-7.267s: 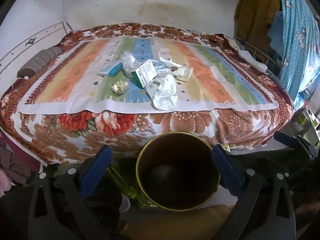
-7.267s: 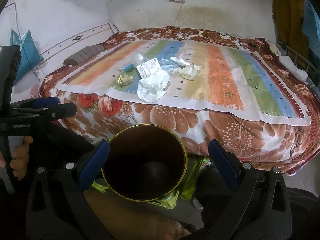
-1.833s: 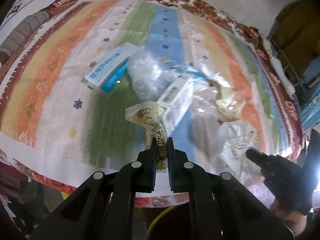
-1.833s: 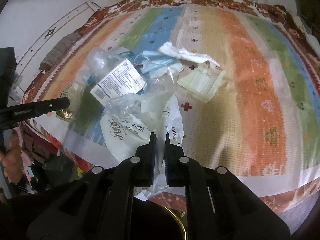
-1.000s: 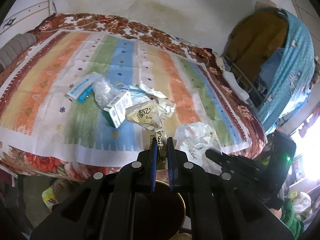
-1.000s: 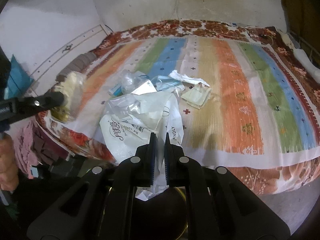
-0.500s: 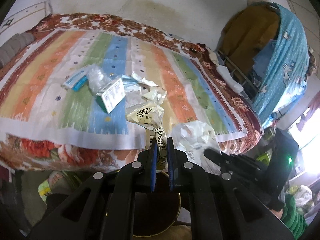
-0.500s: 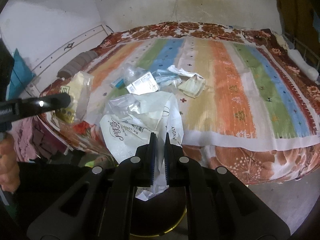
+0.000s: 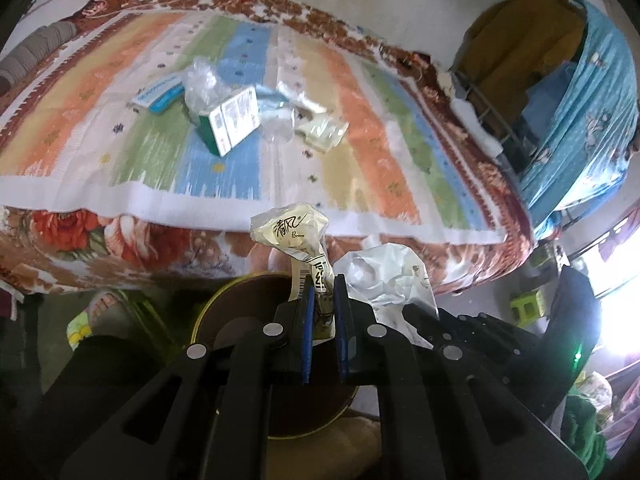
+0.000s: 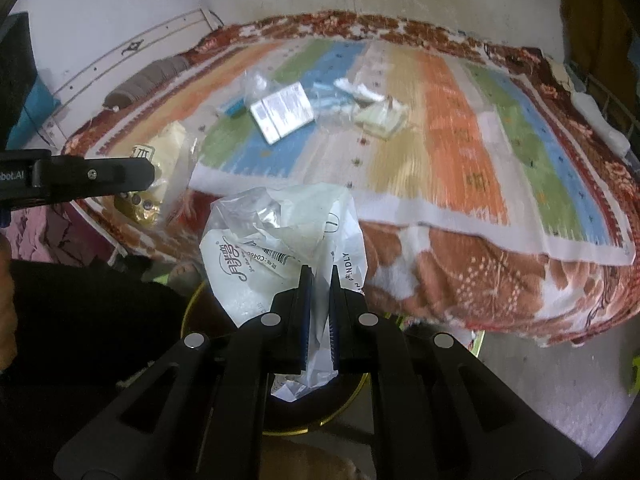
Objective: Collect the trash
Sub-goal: 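Carry the wrapper and the white bag in both tools over the dark bin, then open both tools to drop the wrapper and bag into the bin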
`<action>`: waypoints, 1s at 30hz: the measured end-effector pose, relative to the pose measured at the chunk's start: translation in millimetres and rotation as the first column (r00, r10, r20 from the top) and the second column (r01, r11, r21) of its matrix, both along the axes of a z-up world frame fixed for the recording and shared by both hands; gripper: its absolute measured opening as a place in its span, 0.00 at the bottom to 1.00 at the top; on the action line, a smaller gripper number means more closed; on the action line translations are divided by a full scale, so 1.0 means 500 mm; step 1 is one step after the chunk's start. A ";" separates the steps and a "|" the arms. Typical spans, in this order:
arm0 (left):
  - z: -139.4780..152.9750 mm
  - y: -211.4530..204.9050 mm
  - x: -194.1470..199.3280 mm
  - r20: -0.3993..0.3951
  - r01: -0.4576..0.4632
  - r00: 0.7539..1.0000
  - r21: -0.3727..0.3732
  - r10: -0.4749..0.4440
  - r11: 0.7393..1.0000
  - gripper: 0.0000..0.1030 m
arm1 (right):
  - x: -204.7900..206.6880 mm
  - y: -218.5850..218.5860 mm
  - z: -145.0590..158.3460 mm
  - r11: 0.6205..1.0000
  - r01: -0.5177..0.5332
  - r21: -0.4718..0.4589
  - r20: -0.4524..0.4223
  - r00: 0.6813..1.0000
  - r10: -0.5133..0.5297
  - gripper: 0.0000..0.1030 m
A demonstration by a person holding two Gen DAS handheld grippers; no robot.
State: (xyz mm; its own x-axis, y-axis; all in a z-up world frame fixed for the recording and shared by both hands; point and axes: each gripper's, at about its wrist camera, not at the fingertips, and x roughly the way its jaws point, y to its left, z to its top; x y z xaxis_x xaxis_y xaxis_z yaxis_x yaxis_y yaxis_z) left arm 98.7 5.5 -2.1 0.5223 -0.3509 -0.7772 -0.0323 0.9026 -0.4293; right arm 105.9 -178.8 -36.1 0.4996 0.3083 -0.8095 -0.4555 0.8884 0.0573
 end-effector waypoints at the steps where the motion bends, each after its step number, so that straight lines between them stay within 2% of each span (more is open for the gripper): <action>1: -0.008 -0.002 0.002 -0.015 0.001 1.000 0.010 -0.001 1.000 0.08 | -0.001 0.003 -0.011 1.000 0.001 -0.008 -0.020 1.000 -0.001 0.07; 7: -0.065 -0.020 0.016 -0.124 -0.005 0.992 0.021 0.008 1.000 0.08 | 0.014 0.006 -0.061 0.999 0.030 -0.028 -0.111 0.993 -0.033 0.07; 15: -0.152 -0.026 0.044 -0.273 -0.041 0.961 0.050 0.053 0.998 0.08 | 0.032 0.017 -0.141 0.998 0.057 -0.029 -0.276 0.959 -0.063 0.07; 24: -0.215 -0.025 0.060 -0.369 -0.057 0.926 0.077 0.082 0.995 0.08 | 0.064 0.020 -0.208 0.990 0.127 -0.056 -0.362 0.922 -0.139 0.08; 26: -0.219 -0.022 0.063 -0.375 -0.066 0.923 0.066 0.086 0.996 0.10 | 0.070 0.021 -0.213 0.991 0.133 -0.019 -0.379 0.916 -0.130 0.12; 27: -0.219 -0.019 0.063 -0.373 -0.069 0.924 0.066 0.088 0.995 0.14 | 0.074 0.022 -0.213 0.991 0.135 -0.012 -0.377 0.917 -0.130 0.24; 28: -0.216 -0.018 0.065 -0.369 -0.070 0.925 0.069 0.091 0.995 0.18 | 0.077 0.020 -0.211 0.990 0.142 -0.013 -0.369 0.919 -0.137 0.31; 29: -0.210 -0.010 0.065 -0.358 -0.082 0.928 0.070 0.101 0.994 0.20 | 0.079 0.018 -0.210 0.988 0.150 -0.016 -0.362 0.921 -0.146 0.32; 30: -0.207 -0.007 0.068 -0.351 -0.093 0.930 0.066 0.111 0.993 0.28 | 0.082 0.016 -0.208 0.987 0.159 -0.016 -0.360 0.920 -0.154 0.34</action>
